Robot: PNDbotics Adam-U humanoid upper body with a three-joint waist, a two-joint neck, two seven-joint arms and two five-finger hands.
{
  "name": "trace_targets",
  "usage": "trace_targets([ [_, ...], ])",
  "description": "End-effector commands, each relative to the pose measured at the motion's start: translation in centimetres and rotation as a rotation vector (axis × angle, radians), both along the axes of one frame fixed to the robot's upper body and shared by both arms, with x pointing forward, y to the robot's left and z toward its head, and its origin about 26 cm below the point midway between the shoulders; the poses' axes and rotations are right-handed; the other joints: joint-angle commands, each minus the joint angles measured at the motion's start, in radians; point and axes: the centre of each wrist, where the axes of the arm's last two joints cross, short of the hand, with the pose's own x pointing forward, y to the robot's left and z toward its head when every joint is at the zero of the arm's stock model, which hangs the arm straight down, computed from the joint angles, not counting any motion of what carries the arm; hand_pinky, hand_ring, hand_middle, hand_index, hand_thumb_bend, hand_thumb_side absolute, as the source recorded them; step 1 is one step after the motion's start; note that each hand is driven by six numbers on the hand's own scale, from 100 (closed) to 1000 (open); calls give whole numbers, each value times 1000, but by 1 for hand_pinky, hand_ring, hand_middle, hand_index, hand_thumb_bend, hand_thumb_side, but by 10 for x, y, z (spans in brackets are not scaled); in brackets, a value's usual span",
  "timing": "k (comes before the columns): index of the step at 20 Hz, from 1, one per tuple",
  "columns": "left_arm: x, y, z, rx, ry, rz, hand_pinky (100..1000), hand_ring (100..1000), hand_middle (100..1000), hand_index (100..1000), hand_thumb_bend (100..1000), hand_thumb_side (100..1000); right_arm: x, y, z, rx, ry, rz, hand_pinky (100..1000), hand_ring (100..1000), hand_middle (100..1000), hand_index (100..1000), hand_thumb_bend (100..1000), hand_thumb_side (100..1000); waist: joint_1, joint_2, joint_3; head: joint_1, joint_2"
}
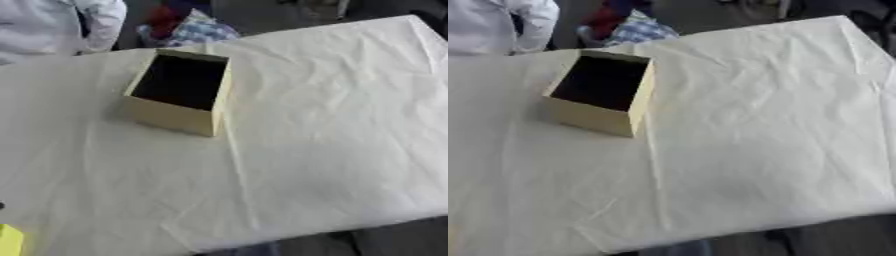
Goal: Pick up objects on the table and place them in the box.
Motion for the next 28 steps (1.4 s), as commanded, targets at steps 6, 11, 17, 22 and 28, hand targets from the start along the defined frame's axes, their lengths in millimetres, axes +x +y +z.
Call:
trace_targets([
  [6,7,-2,5,60,-17,14,912,953,907,961,425,339,0,1,8,-7,-23,9,602,663,547,703,100,887,7,-6,-10,9,6],
  [11,8,-4,-1,76,-40,29,906,948,900,954,417,350,0,1,8,1,-24,8,601,662,545,702,100,890,9,-4,-15,12,6],
  [17,9,-8,-10,63,-10,35,895,939,880,933,378,387,0,2,7,10,-24,6,600,662,544,702,100,892,9,-3,-19,14,6],
  [22,9,-10,-10,71,-9,24,876,922,854,907,379,374,0,2,7,17,-21,1,599,661,543,701,100,894,9,-2,-19,12,6],
  [28,7,-7,-2,80,-58,31,643,673,585,668,315,244,-1,1,6,23,-15,-10,598,661,542,700,100,896,10,-2,-12,6,6],
])
